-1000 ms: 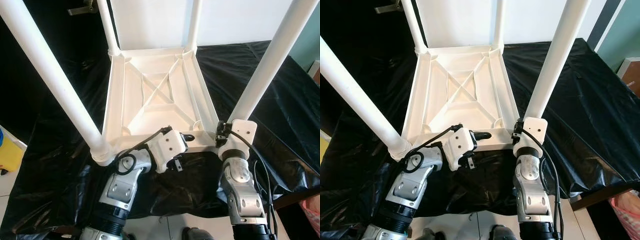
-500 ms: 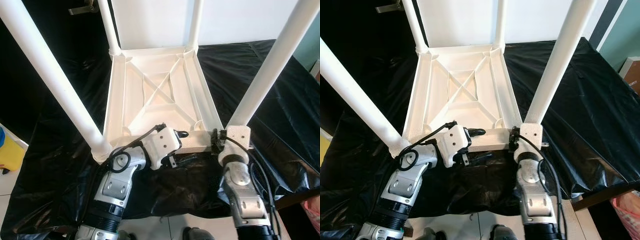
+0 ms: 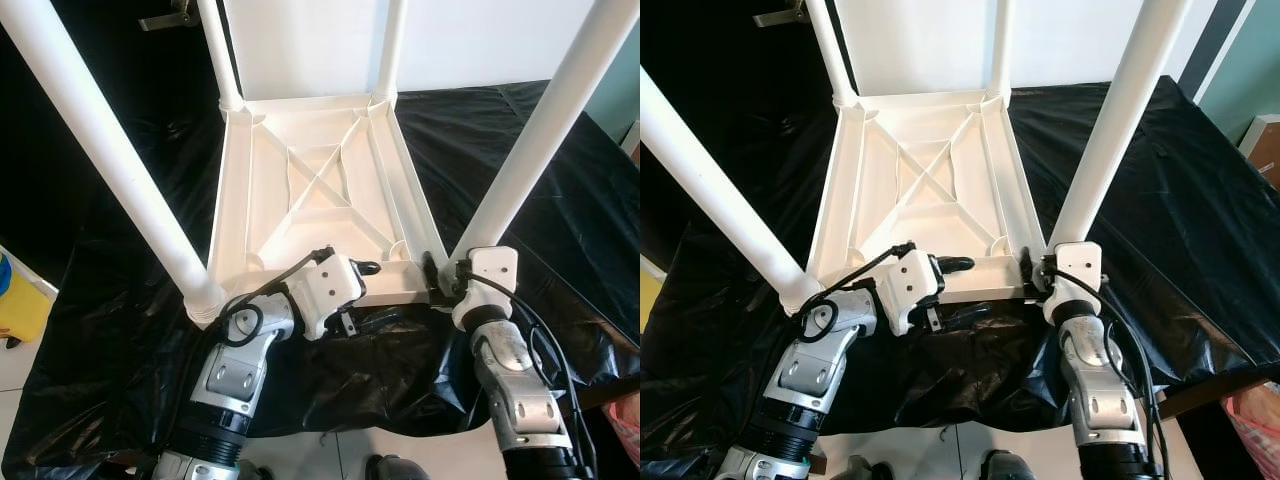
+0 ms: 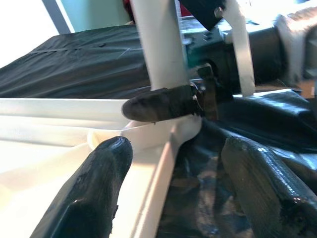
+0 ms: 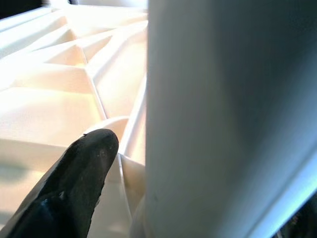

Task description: Building children table

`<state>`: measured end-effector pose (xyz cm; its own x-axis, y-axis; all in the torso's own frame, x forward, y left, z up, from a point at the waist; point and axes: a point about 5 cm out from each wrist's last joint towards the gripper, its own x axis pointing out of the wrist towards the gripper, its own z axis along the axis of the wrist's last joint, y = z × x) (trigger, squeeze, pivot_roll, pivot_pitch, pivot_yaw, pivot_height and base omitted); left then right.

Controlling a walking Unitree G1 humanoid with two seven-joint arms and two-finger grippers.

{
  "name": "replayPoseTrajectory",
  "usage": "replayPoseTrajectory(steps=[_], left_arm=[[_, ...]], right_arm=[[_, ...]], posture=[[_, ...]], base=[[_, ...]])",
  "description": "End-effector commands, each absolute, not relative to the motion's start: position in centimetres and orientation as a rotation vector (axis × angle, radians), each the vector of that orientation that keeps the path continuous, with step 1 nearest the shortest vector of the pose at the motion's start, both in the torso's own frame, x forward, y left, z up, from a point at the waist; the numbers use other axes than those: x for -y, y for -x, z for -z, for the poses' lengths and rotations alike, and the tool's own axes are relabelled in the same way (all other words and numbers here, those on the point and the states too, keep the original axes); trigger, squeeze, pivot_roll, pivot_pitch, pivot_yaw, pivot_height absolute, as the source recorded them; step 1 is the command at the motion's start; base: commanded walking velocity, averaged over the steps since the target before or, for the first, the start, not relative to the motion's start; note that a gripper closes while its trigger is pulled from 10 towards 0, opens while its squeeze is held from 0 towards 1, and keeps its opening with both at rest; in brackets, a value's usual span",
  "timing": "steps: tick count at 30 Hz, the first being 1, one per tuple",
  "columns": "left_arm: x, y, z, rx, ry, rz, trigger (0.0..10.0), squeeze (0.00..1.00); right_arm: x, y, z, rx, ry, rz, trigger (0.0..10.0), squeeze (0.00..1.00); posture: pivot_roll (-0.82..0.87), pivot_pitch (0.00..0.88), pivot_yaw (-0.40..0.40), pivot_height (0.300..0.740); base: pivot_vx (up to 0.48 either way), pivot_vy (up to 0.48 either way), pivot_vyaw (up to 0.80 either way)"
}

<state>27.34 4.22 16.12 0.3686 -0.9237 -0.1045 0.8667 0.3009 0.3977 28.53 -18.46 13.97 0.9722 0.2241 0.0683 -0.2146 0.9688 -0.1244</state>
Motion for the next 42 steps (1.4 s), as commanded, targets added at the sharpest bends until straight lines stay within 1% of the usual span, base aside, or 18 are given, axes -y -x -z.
replayPoseTrajectory(steps=[1,2,4,6,13,14,17,18,30,31,37,39,40,41,42], left_arm=[[-4.5,-27.8,-16.5,0.203,-0.412,1.041,10.0,0.0],[-4.4,-27.8,-16.5,0.204,-0.415,1.049,10.0,0.0],[-4.3,-27.8,-16.5,0.204,-0.417,1.053,10.0,0.0],[-4.2,-28.0,-16.6,0.204,-0.413,1.06,10.0,0.0],[-3.8,-27.9,-16.6,0.196,-0.404,1.104,10.0,0.0],[-3.6,-27.7,-16.4,0.184,-0.399,1.12,10.0,0.0],[-3.6,-27.6,-16.3,0.175,-0.394,1.131,10.0,0.0],[-3.5,-27.5,-16.2,0.175,-0.396,1.136,10.0,0.0],[-3.5,-27.7,-16.1,0.177,-0.404,1.127,10.0,0.0],[-3.5,-27.8,-16.1,0.177,-0.404,1.125,10.0,0.0],[-3.5,-27.8,-16.2,0.177,-0.404,1.123,10.0,0.0],[-3.4,-27.7,-16.1,0.176,-0.402,1.126,10.0,0.0],[-3.4,-27.7,-16.1,0.176,-0.402,1.126,10.0,0.0],[-3.4,-27.6,-16.1,0.175,-0.4,1.13,10.0,0.0],[-3.4,-27.6,-16.1,0.175,-0.4,1.13,10.0,0.0]], right_arm=[[17.7,-28.8,-13.9,0.087,0.083,-0.351,10.0,0.0],[17.7,-29.0,-13.9,0.085,0.086,-0.396,10.0,0.0],[17.8,-29.1,-14.0,0.083,0.089,-0.425,10.0,0.0],[17.8,-29.5,-14.1,0.076,0.134,-0.482,10.0,0.0],[18.3,-29.9,-14.0,0.067,0.177,-0.559,10.0,0.0],[18.4,-30.0,-14.0,0.064,0.188,-0.572,6.5,0.0],[18.5,-30.1,-14.1,0.062,0.197,-0.581,6.5,0.0],[18.7,-30.1,-14.1,0.062,0.206,-0.591,0.0,0.0],[19.6,-30.0,-13.6,0.053,0.25,-0.58,0.0,0.0],[19.7,-29.9,-13.5,0.052,0.239,-0.567,10.0,0.0],[19.7,-29.6,-13.3,0.047,0.207,-0.501,10.0,0.0],[19.7,-29.5,-12.9,0.036,0.235,-0.405,10.0,0.0],[19.7,-29.5,-12.9,0.036,0.235,-0.405,10.0,0.0],[19.5,-29.3,-12.6,0.034,0.238,-0.338,10.0,0.0],[19.5,-29.3,-12.6,0.034,0.238,-0.338,10.0,0.0]], posture=[[-0.16,0.079,0.054,0.74],[-0.16,0.075,0.053,0.74],[-0.16,0.073,0.052,0.74],[-0.16,0.072,0.052,0.74],[-0.15,0.071,0.051,0.74],[-0.15,0.07,0.05,0.74],[-0.15,0.07,0.05,0.74],[-0.15,0.069,0.051,0.74],[-0.16,0.08,0.06,0.74],[-0.17,0.085,0.061,0.74],[-0.17,0.09,0.064,0.74],[-0.17,0.094,0.064,0.74],[-0.17,0.094,0.064,0.74],[-0.18,0.098,0.066,0.74],[-0.18,0.098,0.066,0.74]], base=[[0.0,0.0,0.0],[0.0,0.0,0.0],[0.0,0.0,0.0],[0.0,0.0,0.0],[0.0,0.0,0.0],[0.0,0.0,0.0],[0.0,0.0,0.0],[0.0,0.0,0.0],[0.0,0.0,0.0],[0.0,0.0,0.0],[0.0,0.0,0.0],[0.0,0.0,0.0],[0.0,0.0,0.0],[0.0,0.0,0.0],[0.0,0.0,0.0]])
